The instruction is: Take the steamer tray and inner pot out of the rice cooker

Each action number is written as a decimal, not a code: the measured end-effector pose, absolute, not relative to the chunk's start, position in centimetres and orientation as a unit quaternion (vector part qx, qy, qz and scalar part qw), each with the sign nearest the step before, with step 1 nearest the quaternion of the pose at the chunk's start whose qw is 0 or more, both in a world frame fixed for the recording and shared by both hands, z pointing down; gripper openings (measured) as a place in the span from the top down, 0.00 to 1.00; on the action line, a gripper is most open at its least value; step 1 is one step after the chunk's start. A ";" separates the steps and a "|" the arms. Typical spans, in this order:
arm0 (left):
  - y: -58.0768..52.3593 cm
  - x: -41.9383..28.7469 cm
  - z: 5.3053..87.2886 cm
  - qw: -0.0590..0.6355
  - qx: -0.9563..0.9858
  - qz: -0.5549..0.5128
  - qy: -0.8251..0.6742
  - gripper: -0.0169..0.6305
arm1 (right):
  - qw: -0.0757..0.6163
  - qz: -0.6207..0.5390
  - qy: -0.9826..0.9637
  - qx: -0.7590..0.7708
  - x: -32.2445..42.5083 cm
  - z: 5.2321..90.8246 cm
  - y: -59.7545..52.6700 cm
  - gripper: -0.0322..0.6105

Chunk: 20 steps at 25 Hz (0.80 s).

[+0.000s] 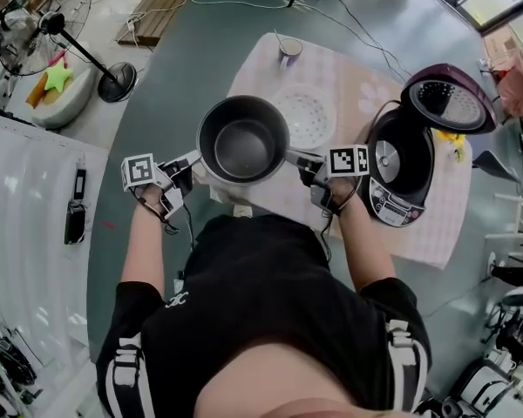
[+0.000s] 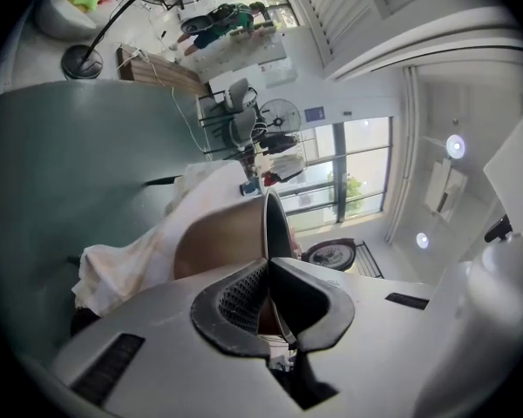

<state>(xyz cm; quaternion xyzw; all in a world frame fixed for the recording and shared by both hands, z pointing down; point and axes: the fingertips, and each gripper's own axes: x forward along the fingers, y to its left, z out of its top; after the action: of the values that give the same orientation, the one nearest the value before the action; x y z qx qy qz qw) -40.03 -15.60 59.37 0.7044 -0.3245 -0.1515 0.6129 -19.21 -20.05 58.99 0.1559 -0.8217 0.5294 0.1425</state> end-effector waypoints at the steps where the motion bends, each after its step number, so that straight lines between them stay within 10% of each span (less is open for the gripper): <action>1: -15.4 -40.2 59.5 0.611 0.706 -0.148 -0.325 0.95 | 0.140 0.531 -0.822 0.152 -19.5 59.1 -19.9 0.90; 20: -16.1 -39.9 63.1 0.604 0.702 -0.106 -0.362 0.95 | 0.182 0.521 -0.799 0.240 -18.8 63.2 -21.0 0.89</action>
<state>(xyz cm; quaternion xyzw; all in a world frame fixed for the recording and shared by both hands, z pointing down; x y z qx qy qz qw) -39.87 -16.08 63.12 0.7021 -0.3615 -0.1064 0.6042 -18.83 -20.97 63.21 0.2399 -0.7987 0.5210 0.1819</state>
